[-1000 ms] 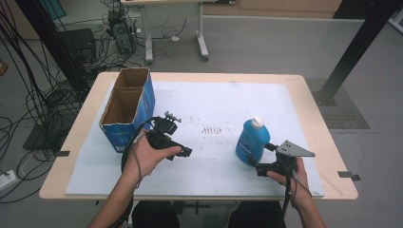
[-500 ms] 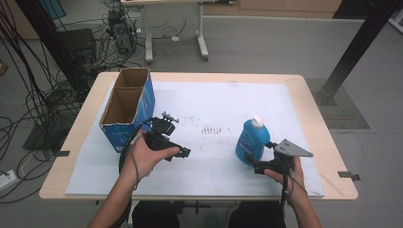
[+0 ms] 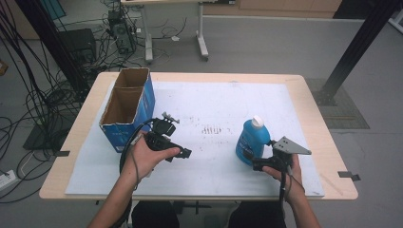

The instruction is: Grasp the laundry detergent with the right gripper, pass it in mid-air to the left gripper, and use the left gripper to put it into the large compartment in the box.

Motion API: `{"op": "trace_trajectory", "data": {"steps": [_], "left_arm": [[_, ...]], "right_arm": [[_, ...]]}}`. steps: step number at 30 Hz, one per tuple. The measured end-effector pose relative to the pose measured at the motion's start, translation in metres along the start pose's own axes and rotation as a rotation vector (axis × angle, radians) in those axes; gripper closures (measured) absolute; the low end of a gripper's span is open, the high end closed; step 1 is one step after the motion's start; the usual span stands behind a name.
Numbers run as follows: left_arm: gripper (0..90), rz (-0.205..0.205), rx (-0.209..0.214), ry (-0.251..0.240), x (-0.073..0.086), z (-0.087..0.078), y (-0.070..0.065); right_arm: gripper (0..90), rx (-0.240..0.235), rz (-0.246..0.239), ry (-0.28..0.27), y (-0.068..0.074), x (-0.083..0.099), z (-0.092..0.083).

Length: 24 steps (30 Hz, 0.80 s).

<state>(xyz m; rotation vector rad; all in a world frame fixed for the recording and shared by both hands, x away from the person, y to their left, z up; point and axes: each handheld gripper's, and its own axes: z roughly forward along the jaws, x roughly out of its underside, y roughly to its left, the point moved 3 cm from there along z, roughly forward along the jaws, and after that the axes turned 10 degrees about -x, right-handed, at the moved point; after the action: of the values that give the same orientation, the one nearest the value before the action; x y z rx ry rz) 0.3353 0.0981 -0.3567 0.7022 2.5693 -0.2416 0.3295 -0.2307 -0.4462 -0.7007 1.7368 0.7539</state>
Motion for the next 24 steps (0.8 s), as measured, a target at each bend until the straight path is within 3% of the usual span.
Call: {"op": "trace_trajectory", "data": {"steps": [24], "left_arm": [[11.3,0.008,-0.001,0.001,0.0008,-0.0018,-0.0007]], "right_arm": [[10.3,-0.008,0.0,-0.008,0.001,-0.0012,0.0056]]}}
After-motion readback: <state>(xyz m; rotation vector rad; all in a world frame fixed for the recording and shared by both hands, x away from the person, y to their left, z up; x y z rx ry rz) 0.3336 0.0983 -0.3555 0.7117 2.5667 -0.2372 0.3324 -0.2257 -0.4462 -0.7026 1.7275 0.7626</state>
